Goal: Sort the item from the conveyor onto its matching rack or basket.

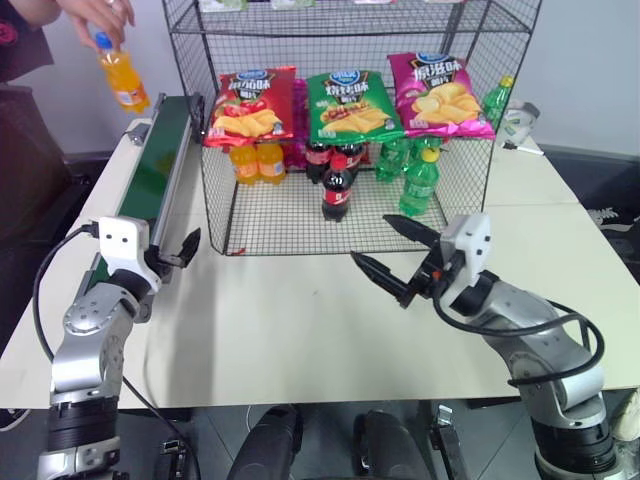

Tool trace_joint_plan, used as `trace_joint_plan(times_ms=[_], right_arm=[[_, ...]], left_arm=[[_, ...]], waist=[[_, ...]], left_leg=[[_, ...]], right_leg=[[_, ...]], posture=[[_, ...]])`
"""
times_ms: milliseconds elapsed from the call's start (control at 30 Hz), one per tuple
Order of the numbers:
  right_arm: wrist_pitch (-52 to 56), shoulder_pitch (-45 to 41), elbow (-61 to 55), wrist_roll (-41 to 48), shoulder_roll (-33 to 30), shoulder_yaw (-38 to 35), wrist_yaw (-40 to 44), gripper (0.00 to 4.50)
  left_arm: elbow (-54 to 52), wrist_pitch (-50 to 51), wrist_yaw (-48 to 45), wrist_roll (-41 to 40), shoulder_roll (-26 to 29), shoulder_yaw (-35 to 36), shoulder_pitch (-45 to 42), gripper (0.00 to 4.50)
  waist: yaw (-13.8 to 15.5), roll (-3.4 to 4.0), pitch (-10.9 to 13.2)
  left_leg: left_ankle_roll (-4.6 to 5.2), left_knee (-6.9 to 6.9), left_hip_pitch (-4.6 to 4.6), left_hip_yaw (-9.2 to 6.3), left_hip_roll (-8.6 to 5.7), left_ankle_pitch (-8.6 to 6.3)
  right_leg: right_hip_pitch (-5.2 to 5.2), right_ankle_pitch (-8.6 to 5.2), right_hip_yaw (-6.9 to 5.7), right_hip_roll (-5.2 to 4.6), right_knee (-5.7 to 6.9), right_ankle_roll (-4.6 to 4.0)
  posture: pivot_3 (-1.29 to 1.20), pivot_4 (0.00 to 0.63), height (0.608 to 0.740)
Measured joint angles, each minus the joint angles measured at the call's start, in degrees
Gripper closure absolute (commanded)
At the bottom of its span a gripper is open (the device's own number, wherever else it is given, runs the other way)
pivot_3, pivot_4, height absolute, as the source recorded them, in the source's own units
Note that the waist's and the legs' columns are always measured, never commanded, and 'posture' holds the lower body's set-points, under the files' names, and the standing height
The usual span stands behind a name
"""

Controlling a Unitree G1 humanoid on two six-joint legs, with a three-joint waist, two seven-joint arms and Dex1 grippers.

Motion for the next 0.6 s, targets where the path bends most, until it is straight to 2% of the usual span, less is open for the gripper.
trace_joint_plan(times_ms=[600], right_arm=[[-0.1,-0.7,-1.0,0.8,0.4,1.1,0.2,0.00]], left_arm=[[4.5,-3.6,3.9,0.3,0.0,3.9,-1.1,0.04]], waist=[[0.1,0.00,0.0]], left_leg=[[0.00,0.01,0.01,0.00,0.00,0.00]], right_leg=[[-0.13,0.01,-0.01,0.00,-0.01,0.01]], posture=[[0.00,0.150,0.740]])
